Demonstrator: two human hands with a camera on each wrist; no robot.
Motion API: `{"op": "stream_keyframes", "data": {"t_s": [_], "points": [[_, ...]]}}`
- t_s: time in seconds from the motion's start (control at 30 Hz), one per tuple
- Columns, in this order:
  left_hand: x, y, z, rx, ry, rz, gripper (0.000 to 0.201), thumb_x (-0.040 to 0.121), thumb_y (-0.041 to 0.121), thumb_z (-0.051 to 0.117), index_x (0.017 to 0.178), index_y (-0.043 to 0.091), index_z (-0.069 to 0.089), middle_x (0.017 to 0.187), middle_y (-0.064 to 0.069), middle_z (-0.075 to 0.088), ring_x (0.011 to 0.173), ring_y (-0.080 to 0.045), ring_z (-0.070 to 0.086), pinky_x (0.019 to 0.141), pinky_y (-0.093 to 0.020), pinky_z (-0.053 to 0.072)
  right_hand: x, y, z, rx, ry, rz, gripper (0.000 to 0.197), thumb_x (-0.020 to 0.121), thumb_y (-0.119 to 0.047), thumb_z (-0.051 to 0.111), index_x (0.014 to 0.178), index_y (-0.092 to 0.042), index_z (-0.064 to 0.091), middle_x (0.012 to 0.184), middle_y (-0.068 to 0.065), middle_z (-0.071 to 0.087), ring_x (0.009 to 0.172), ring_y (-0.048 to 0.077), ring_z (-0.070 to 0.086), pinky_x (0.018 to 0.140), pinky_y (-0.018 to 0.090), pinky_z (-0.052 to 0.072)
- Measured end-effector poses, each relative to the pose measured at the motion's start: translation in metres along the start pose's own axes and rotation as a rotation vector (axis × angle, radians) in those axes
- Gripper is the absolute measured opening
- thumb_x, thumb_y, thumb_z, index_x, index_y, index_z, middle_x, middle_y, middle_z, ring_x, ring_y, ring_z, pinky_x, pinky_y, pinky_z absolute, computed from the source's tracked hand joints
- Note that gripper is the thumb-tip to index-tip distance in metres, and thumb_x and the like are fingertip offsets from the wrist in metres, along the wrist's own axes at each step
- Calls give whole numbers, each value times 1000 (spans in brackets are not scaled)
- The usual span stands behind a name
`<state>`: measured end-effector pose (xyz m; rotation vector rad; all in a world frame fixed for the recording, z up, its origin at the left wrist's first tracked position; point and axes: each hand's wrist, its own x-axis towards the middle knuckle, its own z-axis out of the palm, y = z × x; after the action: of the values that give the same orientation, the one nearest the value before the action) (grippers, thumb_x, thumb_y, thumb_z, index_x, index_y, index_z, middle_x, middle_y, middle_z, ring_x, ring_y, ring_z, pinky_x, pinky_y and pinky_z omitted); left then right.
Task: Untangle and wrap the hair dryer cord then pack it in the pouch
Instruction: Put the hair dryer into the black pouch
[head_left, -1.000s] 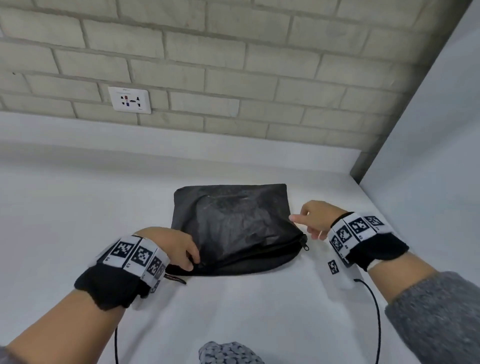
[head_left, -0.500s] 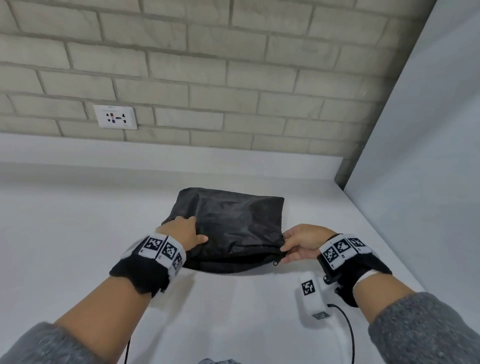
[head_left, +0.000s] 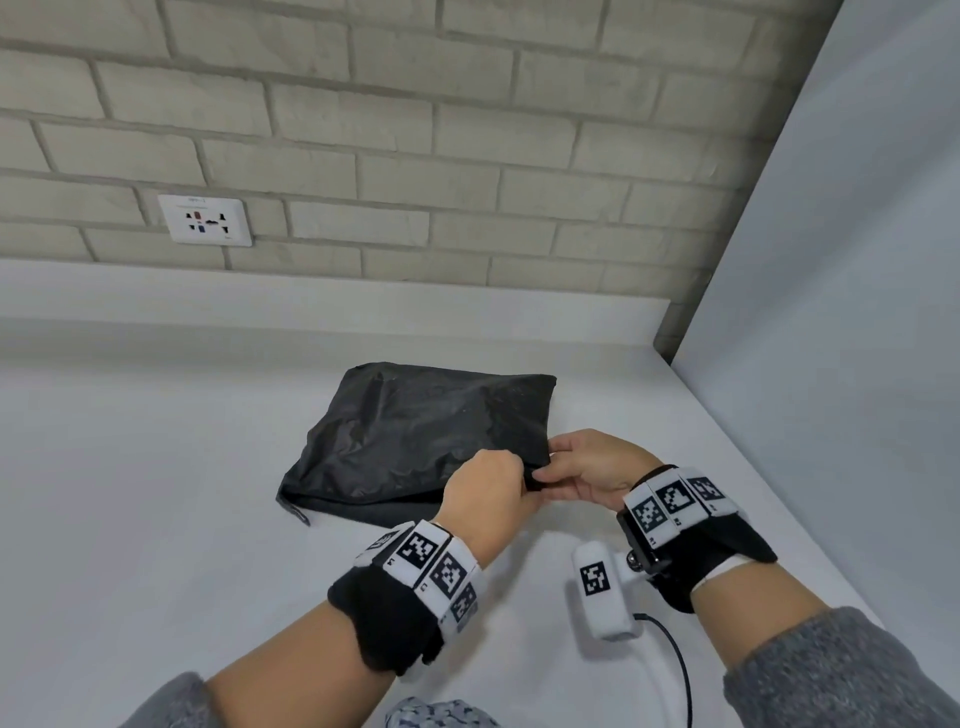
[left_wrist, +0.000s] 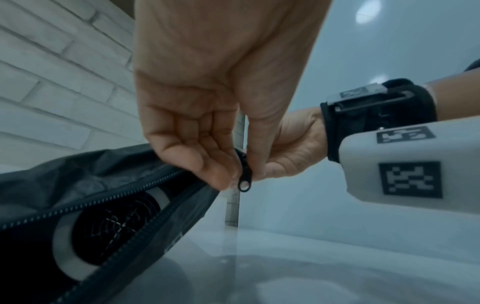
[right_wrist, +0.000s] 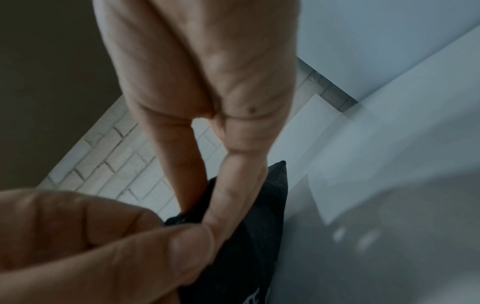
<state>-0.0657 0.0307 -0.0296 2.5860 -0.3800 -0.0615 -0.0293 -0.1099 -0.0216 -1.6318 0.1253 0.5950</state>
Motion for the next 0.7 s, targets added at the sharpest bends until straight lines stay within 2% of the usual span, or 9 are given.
{"op": "stream_keyframes", "data": {"t_s": [0.03, 0.1, 0.17, 0.23, 0.3, 0.4, 0.53, 0.63, 0.7], "points": [[1, 0, 1, 30, 15, 4, 26, 86, 28, 55, 89, 3, 62, 91, -13, 67, 87, -30, 63, 63, -29, 40, -1, 0, 1, 8, 8, -10, 21, 84, 15, 48, 94, 0, 59, 83, 9, 64, 60, 7, 69, 55, 17, 55], [1, 0, 1, 67, 42, 33, 23, 87, 22, 51, 91, 2, 62, 96, -15, 67, 89, -31, 62, 63, -30, 38, -1, -1, 1, 41, 17, -20, 22, 84, 16, 46, 90, 0, 60, 82, 10, 64, 58, 8, 68, 54, 17, 55], [1, -1, 1, 66, 65, 86, 22, 87, 18, 48, 90, 1, 62, 96, -15, 65, 89, -31, 61, 64, -29, 36, -2, -1, 0, 49, 11, -6, 20, 86, 12, 47, 91, -1, 60, 80, 9, 64, 59, 10, 68, 54, 19, 55], [1, -3, 0, 25, 69, 123, 24, 89, 18, 45, 90, 0, 61, 94, -13, 61, 90, -30, 59, 65, -29, 36, -3, -1, -1, -35, 9, 33, 13, 89, 2, 50, 96, -5, 58, 77, 9, 62, 58, 12, 64, 53, 21, 53], [2, -5, 0, -39, 54, 126, 22, 88, 18, 45, 85, 1, 59, 85, -10, 55, 84, -29, 57, 66, -31, 37, -3, -1, -1, -63, 16, 38, 7, 90, -3, 51, 94, -6, 56, 69, 10, 57, 49, 10, 57, 48, 19, 50], [4, -12, -1, -205, -61, 51, 15, 82, 16, 50, 70, 9, 54, 71, -6, 54, 64, -20, 49, 62, -31, 41, -1, 1, -4, -13, -9, 49, 11, 89, 4, 49, 90, -3, 57, 65, 10, 55, 42, 7, 54, 45, 16, 48], [9, -33, -19, -330, -283, -64, 14, 78, 20, 64, 67, 11, 62, 64, -6, 55, 59, -17, 48, 58, -24, 40, -1, 8, -7, -40, -68, 108, 13, 89, 6, 47, 90, -4, 57, 60, 5, 53, 42, 4, 52, 44, 14, 45], [10, -52, -33, -297, -321, -76, 17, 78, 24, 68, 71, 8, 67, 68, -5, 59, 57, -14, 51, 62, -26, 43, 2, 8, -11, -66, -67, 118, 13, 90, 3, 48, 88, -5, 57, 56, 2, 53, 42, 3, 51, 43, 13, 43], [10, -63, -42, -303, -286, -123, 18, 77, 20, 68, 64, 8, 65, 63, -3, 59, 53, -12, 50, 60, -24, 44, 3, 4, -16, -82, -53, 115, 13, 90, 1, 48, 84, -6, 57, 53, 0, 52, 42, 3, 50, 43, 13, 43]]}}
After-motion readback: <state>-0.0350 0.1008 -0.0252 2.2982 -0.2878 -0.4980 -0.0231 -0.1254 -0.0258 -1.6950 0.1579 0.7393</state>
